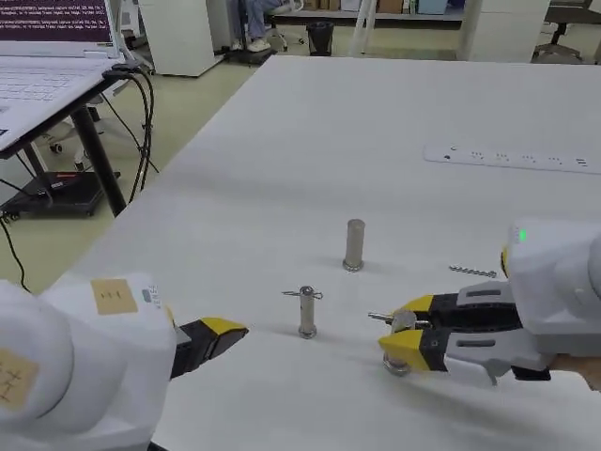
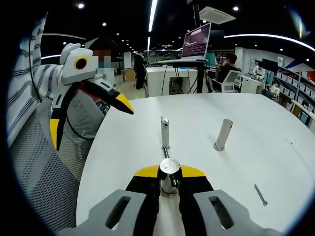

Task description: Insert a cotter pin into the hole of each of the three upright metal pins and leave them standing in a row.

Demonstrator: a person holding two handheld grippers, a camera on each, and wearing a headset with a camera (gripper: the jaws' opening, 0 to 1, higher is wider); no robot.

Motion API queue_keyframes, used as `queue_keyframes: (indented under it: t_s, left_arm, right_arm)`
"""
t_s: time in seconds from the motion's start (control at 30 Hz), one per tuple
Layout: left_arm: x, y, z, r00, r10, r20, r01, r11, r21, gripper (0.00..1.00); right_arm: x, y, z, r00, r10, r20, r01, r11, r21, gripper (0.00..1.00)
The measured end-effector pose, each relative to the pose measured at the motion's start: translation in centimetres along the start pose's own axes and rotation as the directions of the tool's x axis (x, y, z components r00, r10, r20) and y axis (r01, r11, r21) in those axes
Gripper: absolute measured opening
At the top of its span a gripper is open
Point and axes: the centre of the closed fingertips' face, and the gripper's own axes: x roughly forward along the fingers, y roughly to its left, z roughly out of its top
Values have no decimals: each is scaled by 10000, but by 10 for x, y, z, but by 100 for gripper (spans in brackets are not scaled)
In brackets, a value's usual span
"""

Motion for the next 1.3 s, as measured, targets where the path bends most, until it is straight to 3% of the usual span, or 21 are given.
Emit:
queue_keyframes:
  t_s: [0.2, 0.63, 0.9, 0.97, 1.03, 1.13, 1.3]
  left_arm:
    - [1, 1, -4, 9999, 77, -107, -79, 9999, -144, 99]
    - [5, -2, -2, 10000, -81, -34, 80, 9993, -359, 99]
    - [5, -3, -3, 9999, -108, -46, 106, 9992, -381, 99]
    - [5, -2, -2, 9999, -107, -47, 105, 9992, -390, 99]
    - [4, -3, -1, 9998, -173, 16, 174, 9989, -427, 99]
    - [2, -2, 2, 9998, -145, 126, 151, 9988, -471, 99]
    - [-1, 3, 10, 9992, -14, 393, 34, 9986, -525, 99]
  right_arm:
    - [3, -9, -3, 9998, -194, -41, 195, 9994, 274, 8]
    - [2, -5, 0, 9997, 165, 155, -172, 9988, 457, 9]
    - [3, -5, -1, 10000, -13, 53, 10, 9986, 535, 10]
    - [3, -6, -1, 9998, -142, 113, 132, 9965, 827, 10]
    - [1, -6, 0, 9996, -192, 221, 171, 9957, 915, 14]
    - [-5, -9, 4, 9981, -524, 332, 489, 9940, 981, 27]
    - [-25, -12, 17, 9938, -860, 704, 785, 9916, 1028, 36]
